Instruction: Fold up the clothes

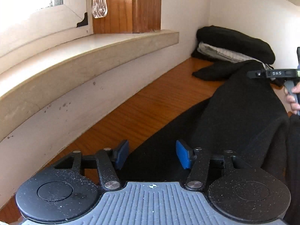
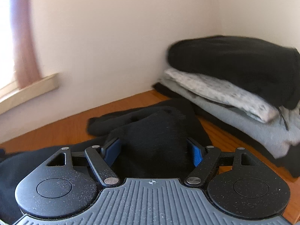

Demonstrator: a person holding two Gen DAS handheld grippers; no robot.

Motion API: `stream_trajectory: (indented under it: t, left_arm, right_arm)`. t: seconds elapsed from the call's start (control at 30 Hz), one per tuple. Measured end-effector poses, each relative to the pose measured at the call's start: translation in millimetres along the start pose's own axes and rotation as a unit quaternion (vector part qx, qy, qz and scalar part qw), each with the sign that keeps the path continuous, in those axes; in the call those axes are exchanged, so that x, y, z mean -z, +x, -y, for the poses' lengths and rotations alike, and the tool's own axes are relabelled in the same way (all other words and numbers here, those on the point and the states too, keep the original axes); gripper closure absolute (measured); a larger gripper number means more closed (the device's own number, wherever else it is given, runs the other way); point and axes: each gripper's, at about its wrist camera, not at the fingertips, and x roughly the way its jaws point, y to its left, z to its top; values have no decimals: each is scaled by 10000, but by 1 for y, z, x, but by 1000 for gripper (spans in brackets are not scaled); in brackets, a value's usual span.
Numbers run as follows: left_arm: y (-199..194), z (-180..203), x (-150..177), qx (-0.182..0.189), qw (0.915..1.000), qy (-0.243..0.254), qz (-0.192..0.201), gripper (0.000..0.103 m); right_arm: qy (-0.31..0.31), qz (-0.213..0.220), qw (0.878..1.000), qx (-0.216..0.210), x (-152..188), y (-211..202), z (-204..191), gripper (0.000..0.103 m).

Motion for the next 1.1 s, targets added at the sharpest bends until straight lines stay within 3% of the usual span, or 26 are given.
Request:
stream_trajectory:
  t: [0.13, 0.2, 0.37, 0.5, 0.67, 0.83, 0.9, 0.93, 1.0, 1.1]
  left_arm:
    - [-2, 4, 1, 101, 9999, 105, 70, 90]
    - [-3, 5, 1, 182, 9997, 144, 75, 97]
    - [-5, 5, 1, 133, 9997, 75, 169, 99]
    - [-18, 0, 3, 104, 9987, -104, 478, 99]
    - [-26, -7, 2, 270, 9970, -295, 661, 99]
    - [-31, -6, 0, 329, 9965, -312, 701, 99]
    - [-35, -7, -1, 383, 9958, -361, 753, 99]
    - [-36, -7, -2, 420, 9955, -361, 765, 100]
    - [-36, -6, -4, 442, 9952, -378, 789, 100]
    - [-38, -4, -5, 456, 9951, -343, 811, 100]
  right_arm:
    - [-779, 192, 9967, -100, -29, 0, -25, 28]
    - [-1349, -61, 9908, -101, -44, 15, -44, 29]
    - [-2120, -508, 9757, 207, -64, 53, -79, 29]
    - [-2143, -147, 9748, 600, -73, 57, -89, 29]
    - [-2269, -1187, 9666, 30, -56, 96, -99, 35]
    - [-2129, -1540, 9648, 103, -49, 113, -88, 42]
    - [-1960, -1651, 9666, 83, -50, 113, -81, 48]
    - [-1887, -1670, 9677, 104, -50, 112, -77, 57]
    - [-1780, -1664, 9697, 193, -52, 109, -70, 85]
    - [-1666, -1231, 9773, 455, -59, 95, -62, 90]
